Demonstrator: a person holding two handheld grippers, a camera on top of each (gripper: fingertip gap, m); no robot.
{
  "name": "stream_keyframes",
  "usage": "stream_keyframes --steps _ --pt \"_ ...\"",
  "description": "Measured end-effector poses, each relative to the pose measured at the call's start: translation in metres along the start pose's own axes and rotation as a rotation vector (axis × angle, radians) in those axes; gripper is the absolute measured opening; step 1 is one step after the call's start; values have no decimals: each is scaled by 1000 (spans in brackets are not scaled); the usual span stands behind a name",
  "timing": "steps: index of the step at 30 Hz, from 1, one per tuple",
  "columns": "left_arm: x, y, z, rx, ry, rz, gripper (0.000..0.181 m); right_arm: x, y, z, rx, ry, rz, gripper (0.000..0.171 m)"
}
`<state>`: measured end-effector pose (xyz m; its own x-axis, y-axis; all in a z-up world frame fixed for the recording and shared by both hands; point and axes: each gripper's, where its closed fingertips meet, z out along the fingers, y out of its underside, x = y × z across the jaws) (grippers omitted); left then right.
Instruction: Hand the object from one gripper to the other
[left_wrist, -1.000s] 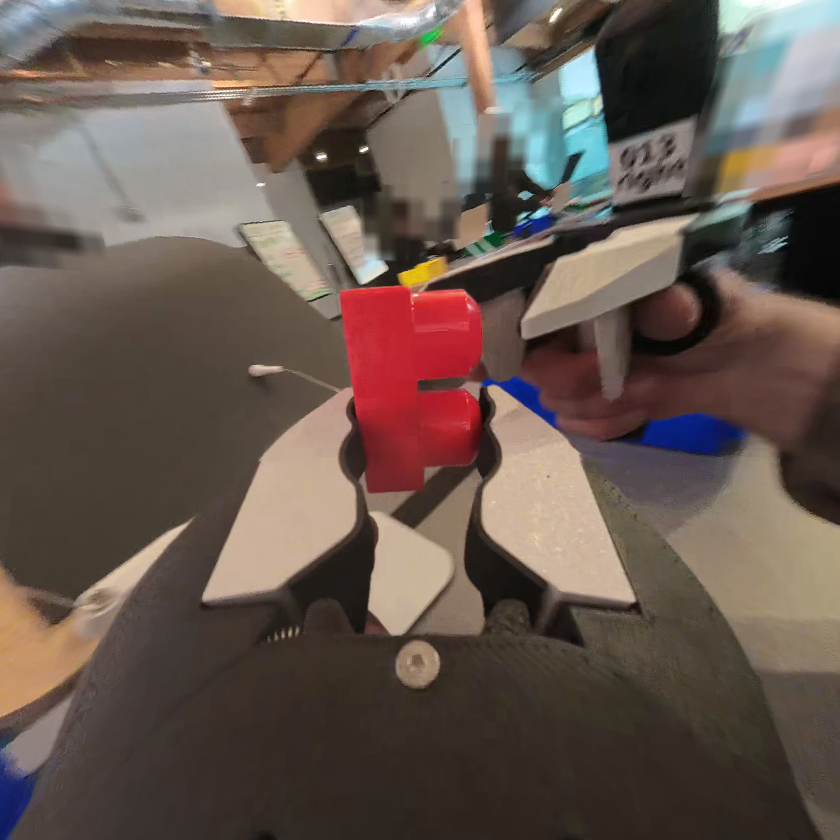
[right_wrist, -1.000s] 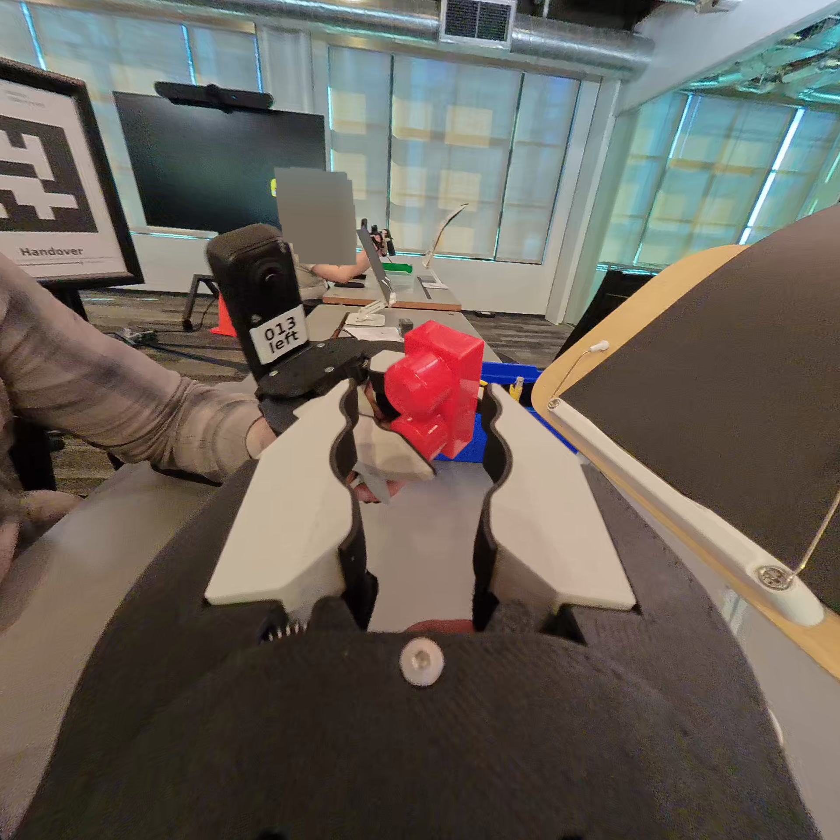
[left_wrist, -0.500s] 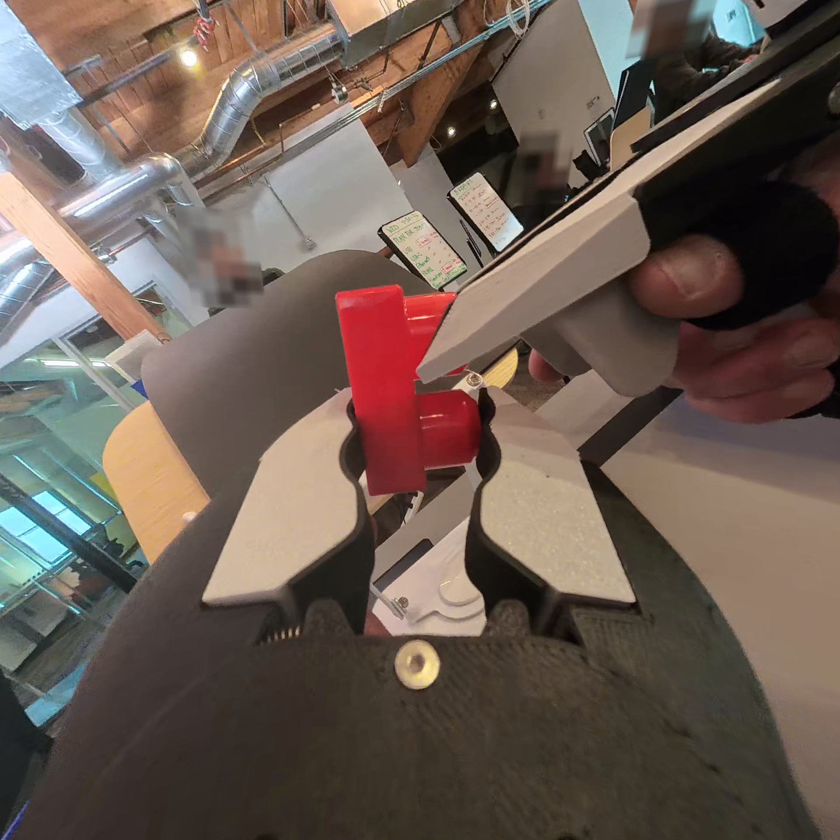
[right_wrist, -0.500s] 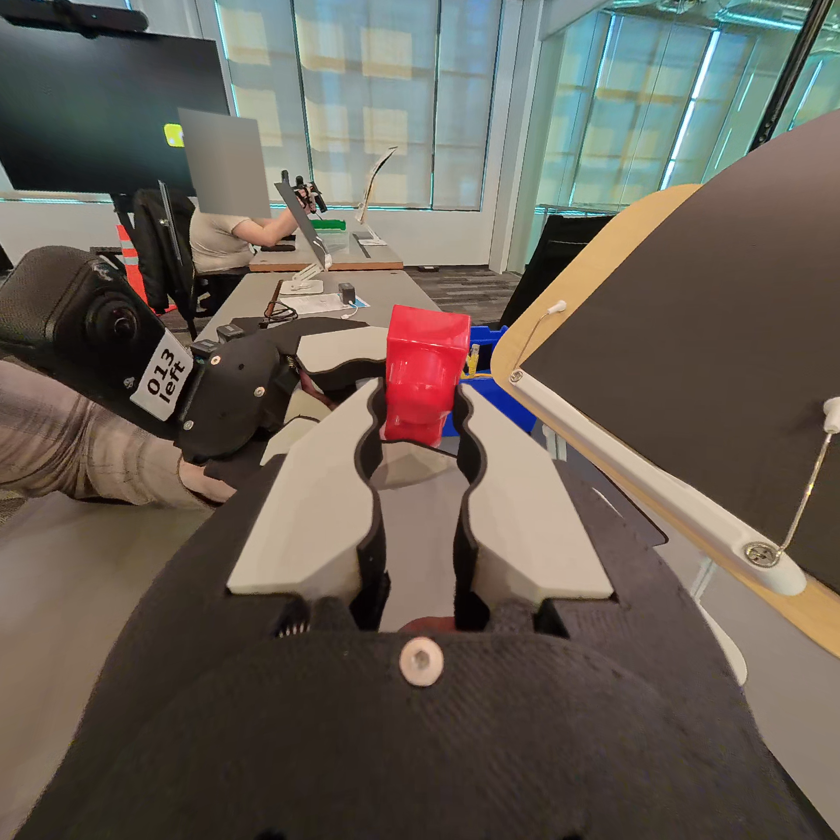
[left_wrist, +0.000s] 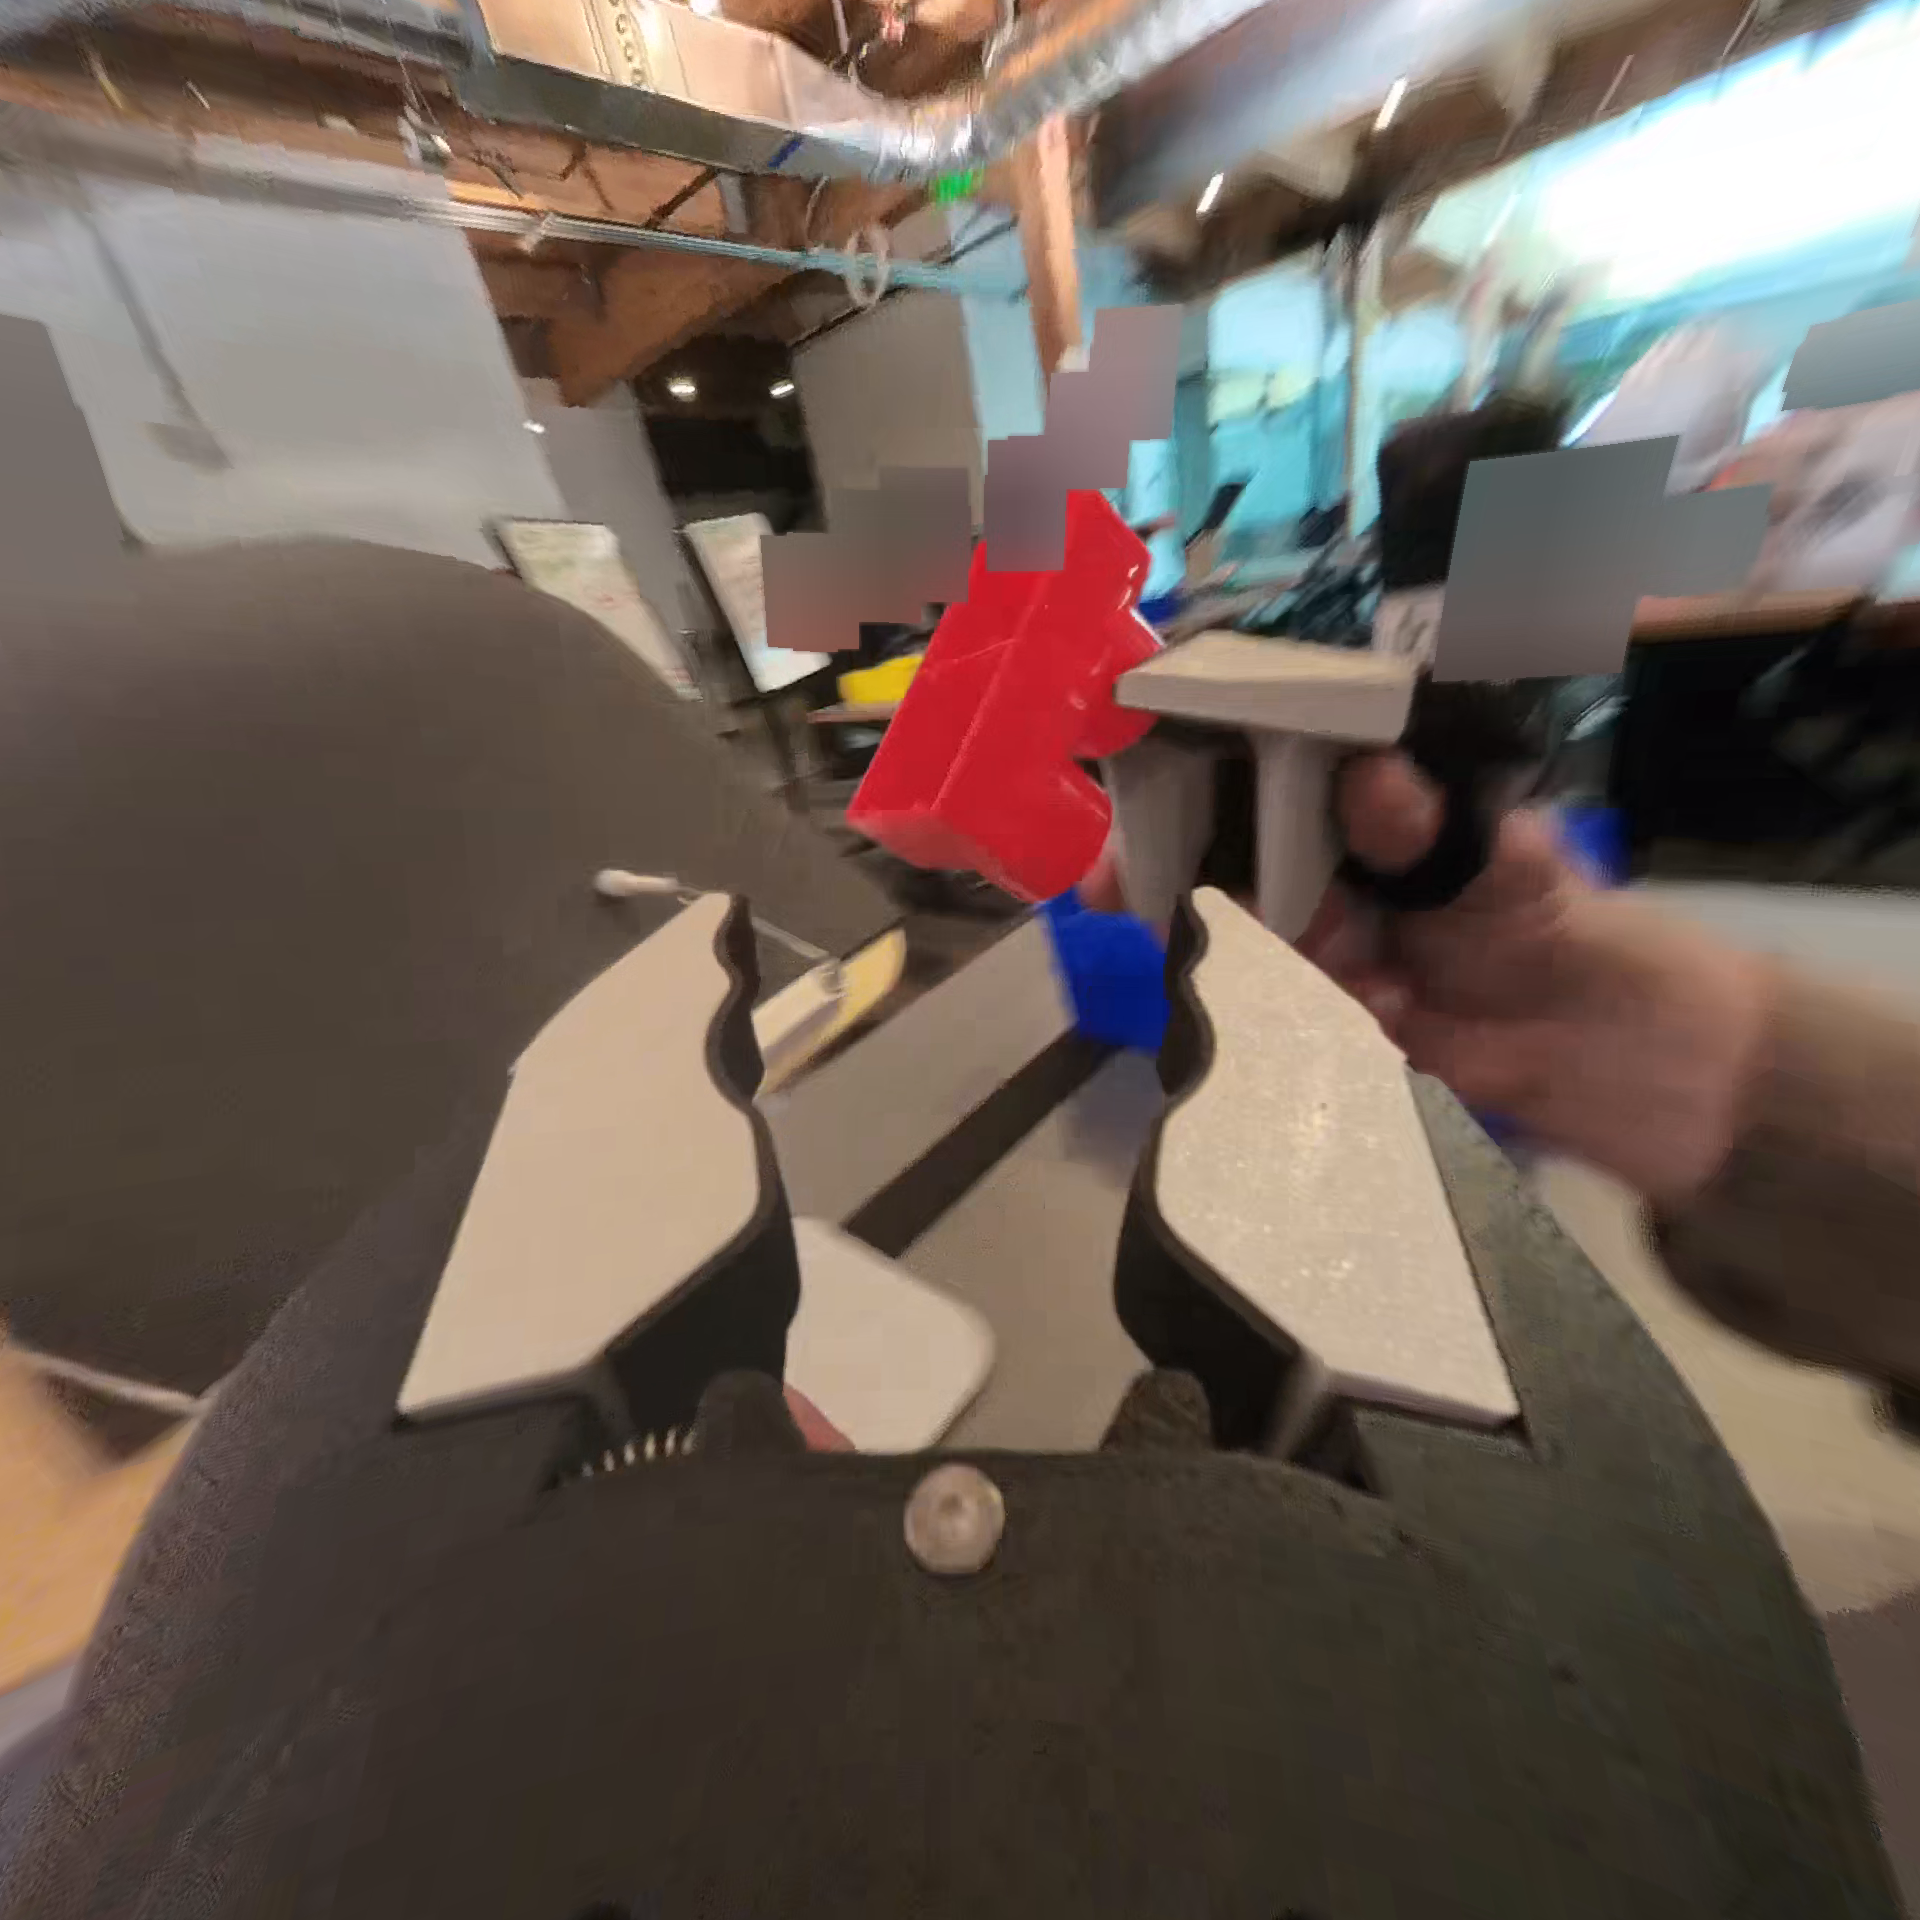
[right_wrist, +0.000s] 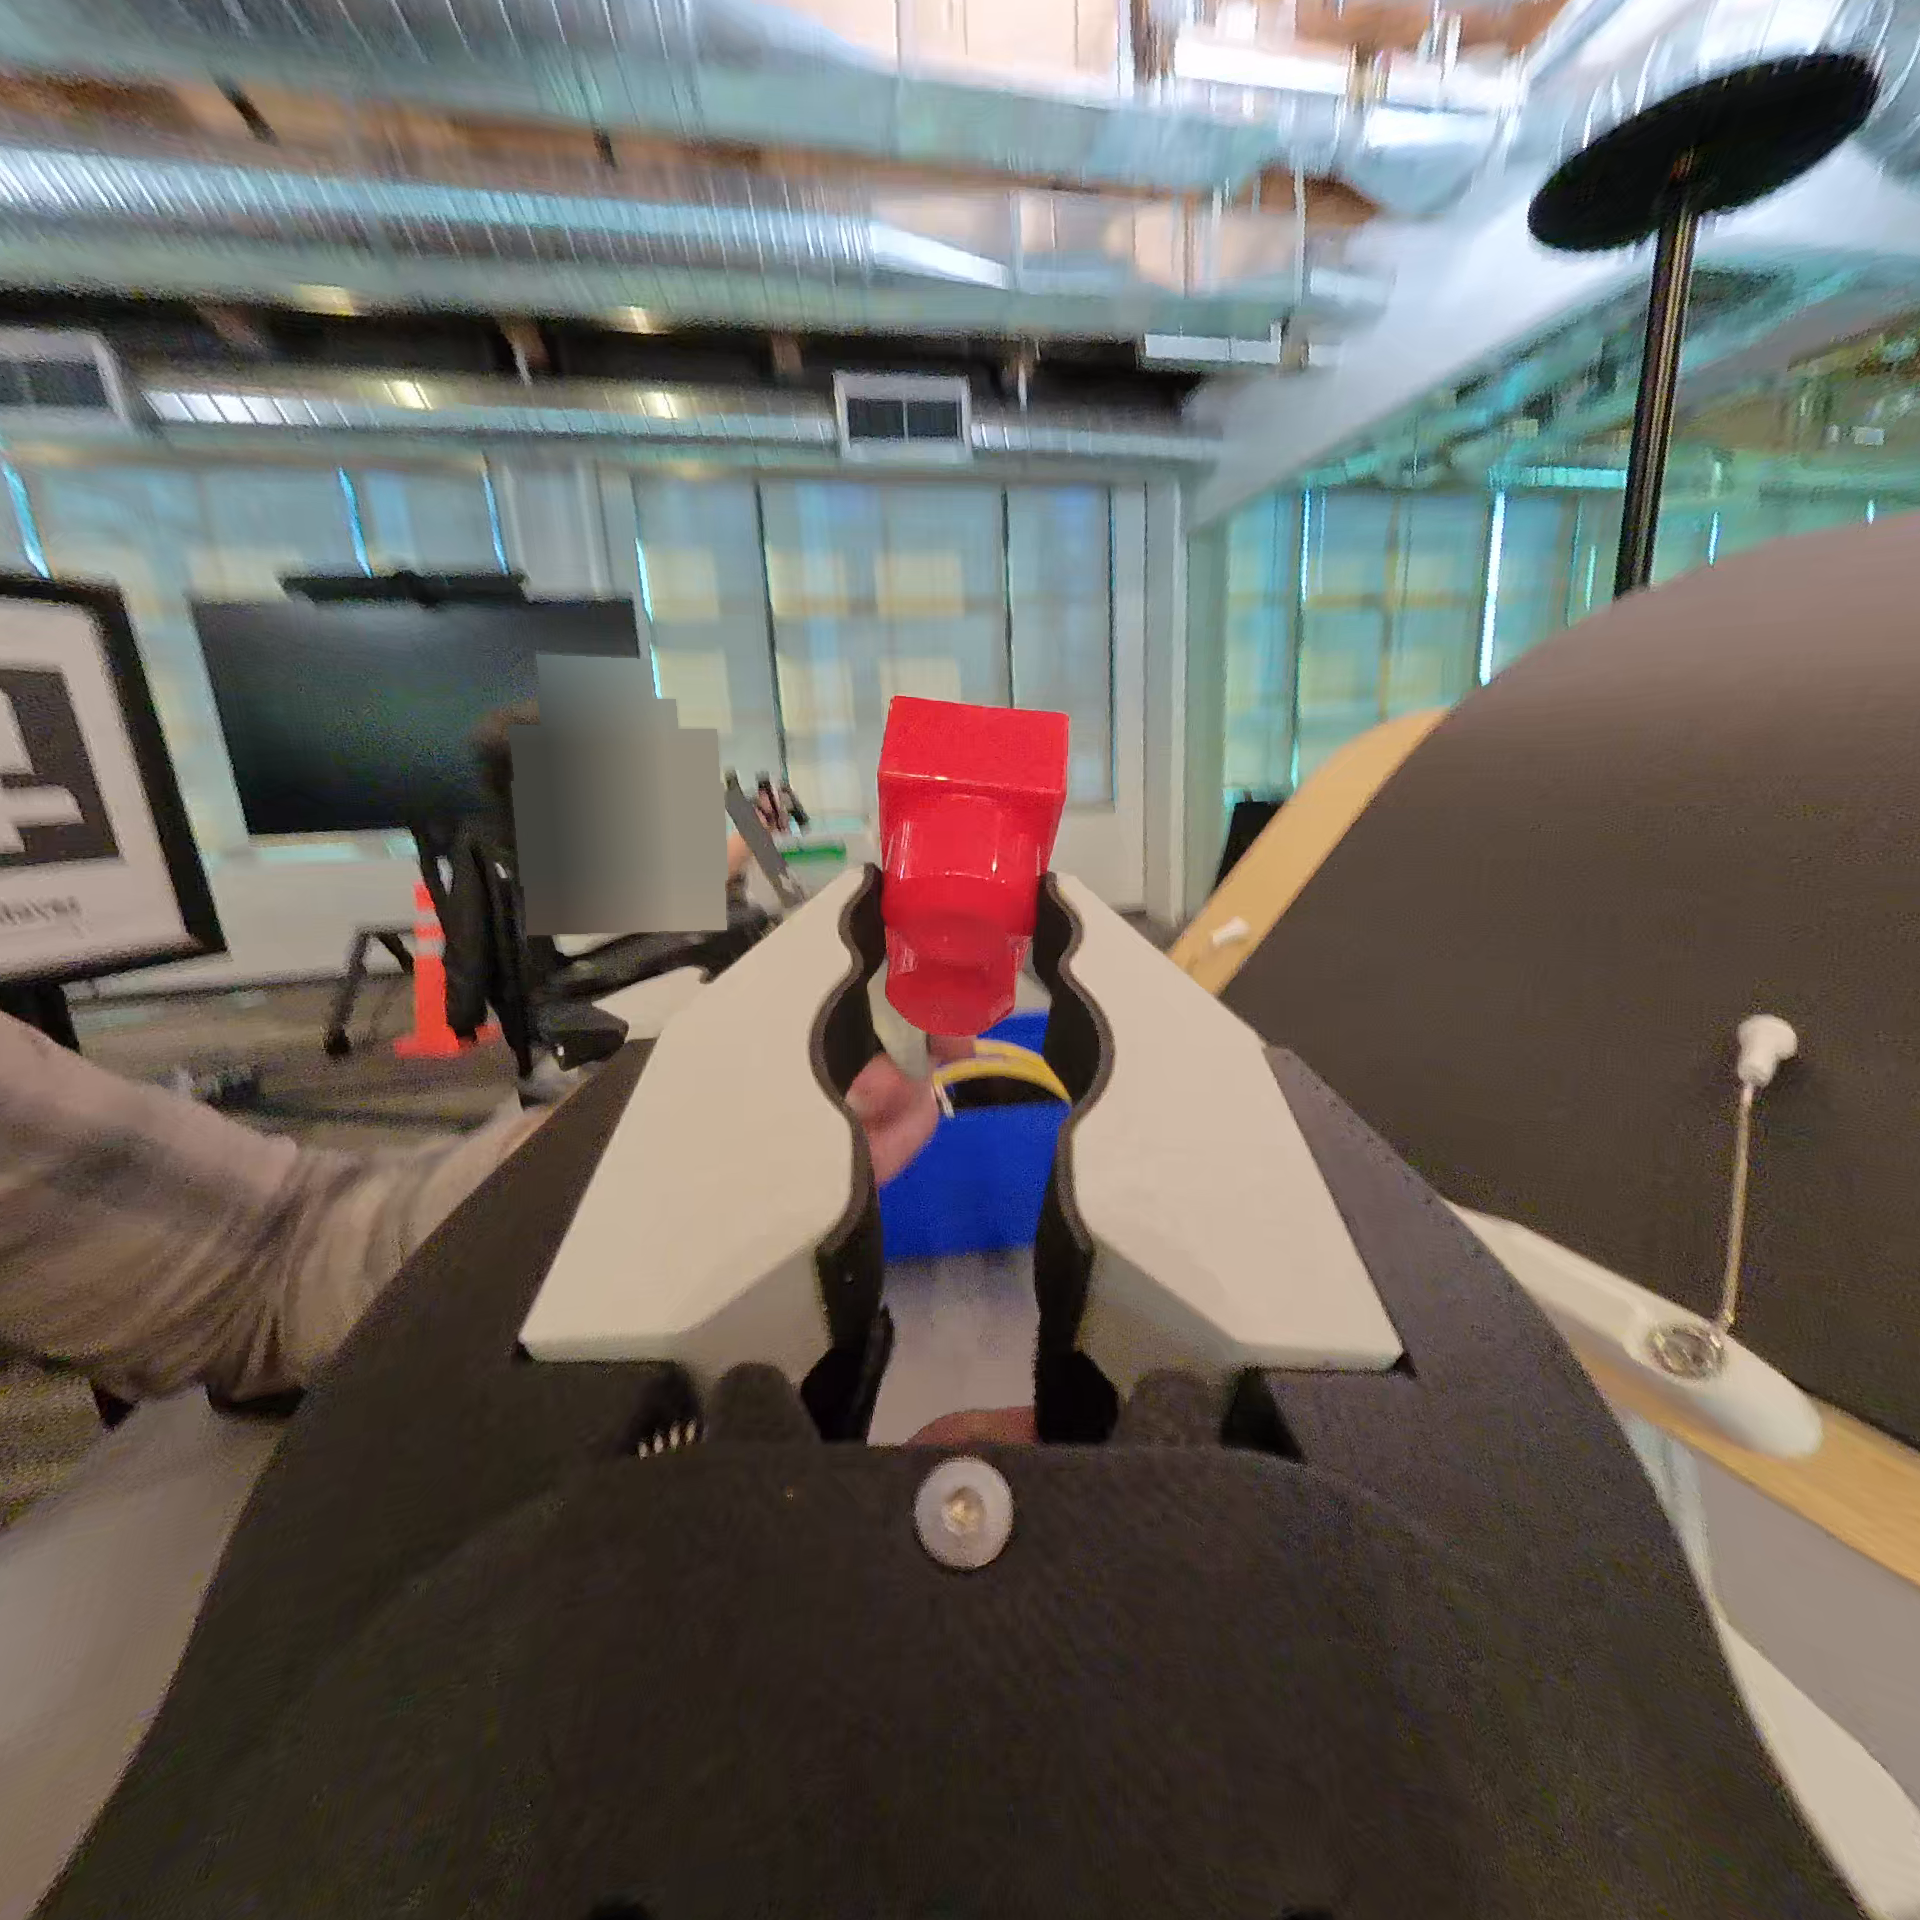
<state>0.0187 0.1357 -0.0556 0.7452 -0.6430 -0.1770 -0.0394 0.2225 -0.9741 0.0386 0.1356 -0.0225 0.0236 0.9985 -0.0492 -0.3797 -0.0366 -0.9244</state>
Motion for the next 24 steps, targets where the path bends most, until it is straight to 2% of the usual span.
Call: stream_keyframes --steps 4,7,10,15,19,24 --pt "0 -18 -6 165 176 -427 73 -3 -21 -1 275 -35 60 27" --pt "-4 -29 -12 283 237 -591 68 -10 -21 4 423 -68 111 27" --pt "-1 -38 -18 350 257 -603 66 -20 -10 17 476 -110 163 26" --pt "7 -39 -17 343 267 -591 61 -26 2 27 502 -128 228 26" --pt "3 -38 -20 364 259 -591 33 -27 5 29 501 -134 246 26" --pt "4 -40 -22 363 248 -558 28 -28 5 29 500 -138 252 26"
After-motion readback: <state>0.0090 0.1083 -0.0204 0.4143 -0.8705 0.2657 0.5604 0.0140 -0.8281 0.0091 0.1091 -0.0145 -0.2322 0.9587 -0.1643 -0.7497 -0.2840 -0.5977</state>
